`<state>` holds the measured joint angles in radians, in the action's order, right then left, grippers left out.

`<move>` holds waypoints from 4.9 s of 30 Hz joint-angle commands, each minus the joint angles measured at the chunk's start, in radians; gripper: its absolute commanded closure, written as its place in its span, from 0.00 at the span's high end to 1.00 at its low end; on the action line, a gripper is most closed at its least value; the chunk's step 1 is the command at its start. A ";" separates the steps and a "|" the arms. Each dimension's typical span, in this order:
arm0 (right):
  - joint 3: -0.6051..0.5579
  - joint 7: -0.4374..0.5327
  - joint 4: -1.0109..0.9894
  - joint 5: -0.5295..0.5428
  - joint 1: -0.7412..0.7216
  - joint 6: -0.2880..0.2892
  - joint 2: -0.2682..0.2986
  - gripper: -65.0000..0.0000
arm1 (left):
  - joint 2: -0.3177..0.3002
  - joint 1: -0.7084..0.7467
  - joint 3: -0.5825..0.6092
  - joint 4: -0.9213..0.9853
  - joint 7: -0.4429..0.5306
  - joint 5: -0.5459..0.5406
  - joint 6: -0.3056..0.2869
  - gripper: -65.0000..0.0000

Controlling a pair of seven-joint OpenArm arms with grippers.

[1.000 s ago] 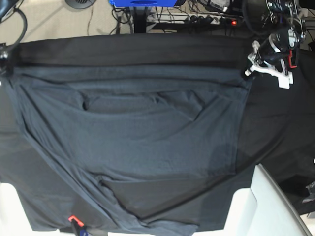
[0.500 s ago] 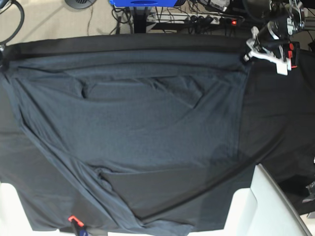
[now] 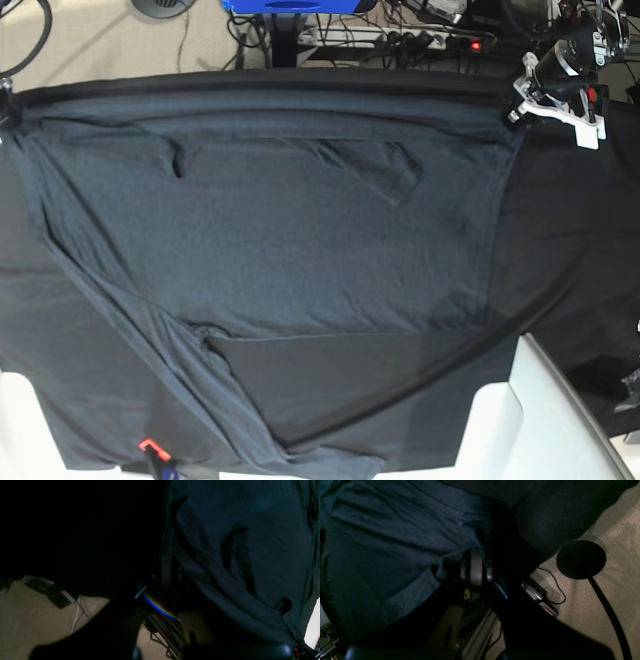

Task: Fold the T-shirt properly
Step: 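Pull the shirt edge with the left gripper away from the right gripper, then move the right gripper down along the shirt side and grasp it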

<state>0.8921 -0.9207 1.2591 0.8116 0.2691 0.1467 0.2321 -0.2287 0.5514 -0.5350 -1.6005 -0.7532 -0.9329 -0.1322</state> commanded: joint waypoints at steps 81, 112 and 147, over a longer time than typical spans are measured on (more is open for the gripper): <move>-0.503 0.377 -0.258 -0.621 -0.426 0.267 0.120 0.00 | -0.177 -0.181 -0.040 -0.010 0.082 0.108 -0.005 1.00; -0.588 0.079 0.023 -0.625 -0.439 0.264 0.025 0.60 | -0.176 -0.179 -0.043 -0.010 0.083 0.108 -0.005 1.00; -0.735 0.395 -0.559 -0.625 -0.678 0.150 0.069 0.34 | -0.182 -0.224 -0.041 0.076 0.083 0.108 -0.005 1.00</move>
<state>0.1532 -0.5415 0.6868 0.1791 -0.3820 0.2947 0.2852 -0.3901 0.3328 -0.5694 -1.5101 -0.6888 -0.8146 -0.1314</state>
